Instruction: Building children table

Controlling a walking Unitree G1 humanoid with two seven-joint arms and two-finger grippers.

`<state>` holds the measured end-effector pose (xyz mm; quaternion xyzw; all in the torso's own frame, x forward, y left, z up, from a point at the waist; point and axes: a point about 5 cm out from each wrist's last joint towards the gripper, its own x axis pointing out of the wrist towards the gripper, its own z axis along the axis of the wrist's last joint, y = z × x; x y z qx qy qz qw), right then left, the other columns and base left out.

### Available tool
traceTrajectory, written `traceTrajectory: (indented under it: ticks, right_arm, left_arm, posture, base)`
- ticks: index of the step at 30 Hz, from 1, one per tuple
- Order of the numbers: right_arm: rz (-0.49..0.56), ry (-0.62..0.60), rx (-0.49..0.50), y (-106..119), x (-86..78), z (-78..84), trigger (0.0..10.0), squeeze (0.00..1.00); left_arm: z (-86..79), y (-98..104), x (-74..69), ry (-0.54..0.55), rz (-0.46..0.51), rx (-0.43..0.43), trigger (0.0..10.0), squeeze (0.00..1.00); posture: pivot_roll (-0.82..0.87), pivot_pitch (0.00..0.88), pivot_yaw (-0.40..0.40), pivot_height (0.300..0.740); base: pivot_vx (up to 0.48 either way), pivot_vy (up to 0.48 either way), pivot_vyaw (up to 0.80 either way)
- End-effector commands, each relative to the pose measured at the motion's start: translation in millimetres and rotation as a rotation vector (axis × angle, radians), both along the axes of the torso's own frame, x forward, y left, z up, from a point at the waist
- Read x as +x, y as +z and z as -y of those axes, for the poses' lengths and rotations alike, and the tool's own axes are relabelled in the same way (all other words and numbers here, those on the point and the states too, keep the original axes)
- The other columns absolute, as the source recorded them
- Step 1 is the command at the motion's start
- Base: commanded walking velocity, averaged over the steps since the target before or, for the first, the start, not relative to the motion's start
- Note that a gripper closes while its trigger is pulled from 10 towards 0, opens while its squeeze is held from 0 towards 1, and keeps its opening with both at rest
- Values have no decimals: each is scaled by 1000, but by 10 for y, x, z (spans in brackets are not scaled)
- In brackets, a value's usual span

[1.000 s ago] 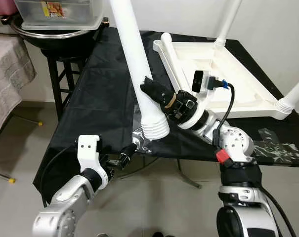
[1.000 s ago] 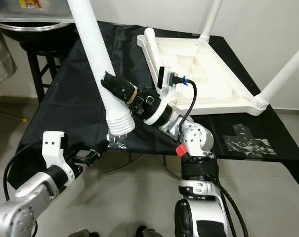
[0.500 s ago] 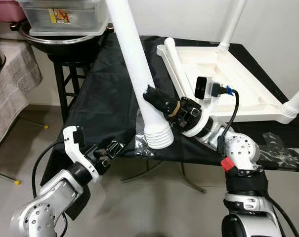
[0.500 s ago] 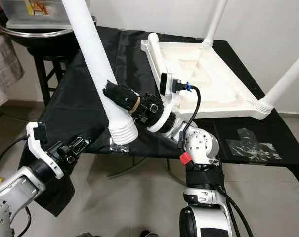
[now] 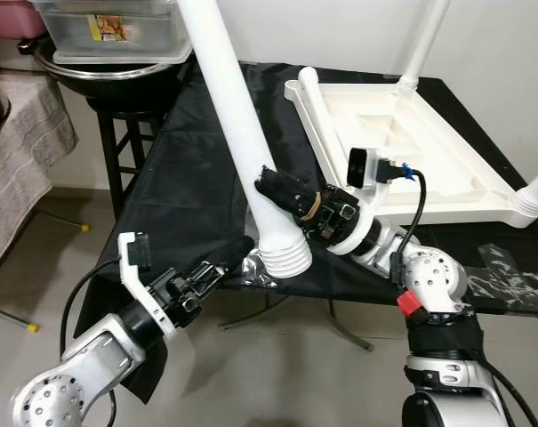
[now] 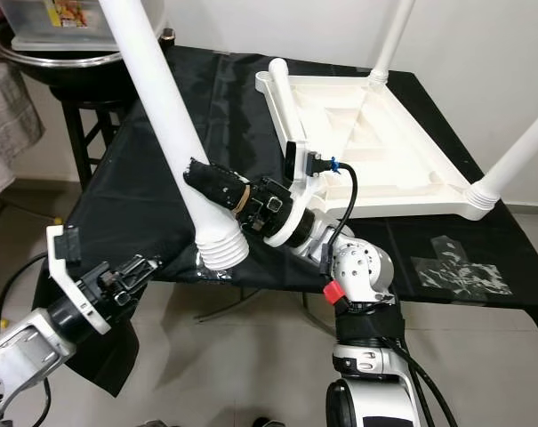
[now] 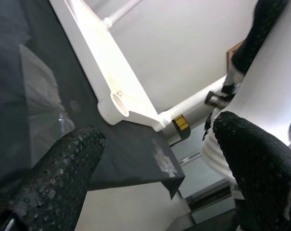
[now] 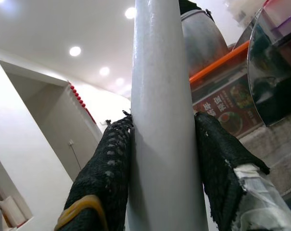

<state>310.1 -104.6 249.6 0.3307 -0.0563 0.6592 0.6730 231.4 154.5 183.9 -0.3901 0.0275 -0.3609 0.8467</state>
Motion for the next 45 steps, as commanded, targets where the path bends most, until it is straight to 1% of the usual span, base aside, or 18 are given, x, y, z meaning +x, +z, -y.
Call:
traceTrajectory:
  ticks: [1, 2, 3, 6, 7, 9, 11, 13, 14, 16, 18, 19, 23, 29, 32, 34, 37, 45]
  right_arm:
    - [33, 7, 36, 82, -15, 54, 0, 0]
    - [37, 6, 36, 95, -14, 59, 0, 0]
    - [40, 7, 33, 98, -14, 60, 0, 0]
    - [41, 8, 30, 96, -16, 59, 0, 0]
    - [31, 3, 21, 78, -12, 62, 0, 0]
    - [22, 0, 17, 65, -10, 64, 0, 0]
    - [22, 0, 17, 65, -10, 64, 0, 0]
    - [18, 0, 19, 62, -9, 64, 0, 0]
    - [13, 3, 20, 51, -10, 58, 0, 0]
    - [13, 3, 20, 51, -10, 58, 0, 0]
    - [5, 7, 15, 27, -3, 36, 0, 0]
    - [5, 7, 15, 27, -3, 36, 0, 0]
    - [3, 10, 16, 41, 5, 39, 0, 0]
    - [-2, 11, 4, 19, -3, 28, 0, 0]
    - [-10, 13, 5, 7, -6, 13, 0, 0]
    - [-17, 17, 8, -9, -13, -24, 0, 0]
    - [-20, 22, 11, -16, -19, -54, 0, 0]
    - [-26, 32, 22, -10, -25, -128, 0, 0]
  left_arm:
    - [-75, -148, 10, 51, -57, 44, 10000, 0]
    - [-142, -234, 46, 114, -94, 85, 10000, 0]
    - [-194, -268, 59, 146, -107, 85, 10000, 0]
    - [-222, -277, 63, 160, -110, 75, 10000, 0]
    - [-193, -163, 65, 138, -67, 36, 10000, 0]
    - [-141, -53, 62, 106, -25, 11, 10000, 0]
    - [-141, -53, 62, 106, -25, 11, 10000, 0]
    - [-120, 0, 57, 92, -2, 3, 10000, 0]
    - [-88, 66, 44, 70, 27, -14, 10000, 0]
    - [-88, 66, 44, 70, 27, -14, 10000, 0]
    - [-27, 185, -2, 17, 93, -52, 10000, 0]
    - [-27, 185, -2, 17, 93, -52, 10000, 0]
    - [-29, 241, -49, -23, 143, -127, 10000, 0]
    - [36, 271, -84, -65, 151, -124, 10000, 0]
    - [99, 290, -113, -102, 157, -127, 10000, 0]
    - [189, 293, -150, -147, 164, -102, 10000, 0]
    - [247, 292, -171, -170, 168, -85, 10000, 0]
    - [319, 312, -161, -183, 183, -56, 10000, 0]
  posture:
    - [86, 121, -74, 740]
    - [84, 120, -74, 740]
    - [82, 121, -73, 740]
    - [82, 121, -73, 740]
    - [84, 118, -75, 740]
    - [87, 121, -74, 740]
    - [87, 121, -74, 740]
    - [87, 121, -74, 740]
    - [88, 119, -76, 740]
    - [88, 119, -76, 740]
    - [88, 122, -77, 740]
    - [88, 122, -77, 740]
    - [86, 120, -79, 740]
    - [85, 119, -78, 740]
    - [84, 120, -78, 740]
    - [85, 119, -77, 740]
    - [83, 118, -78, 740]
    - [83, 114, -77, 740]
  base:
    - [0, 0, 0]
    - [0, 0, 0]
    - [0, 0, 0]
    - [0, 0, 0]
    - [0, 0, 0]
    - [0, 0, 0]
    - [0, 0, 0]
    - [0, 0, 0]
    - [0, 0, 0]
    - [0, 0, 0]
    - [0, 0, 0]
    - [0, 0, 0]
    - [0, 0, 0]
    - [0, 0, 0]
    - [0, 0, 0]
    - [0, 0, 0]
    - [0, 0, 0]
    - [0, 0, 0]
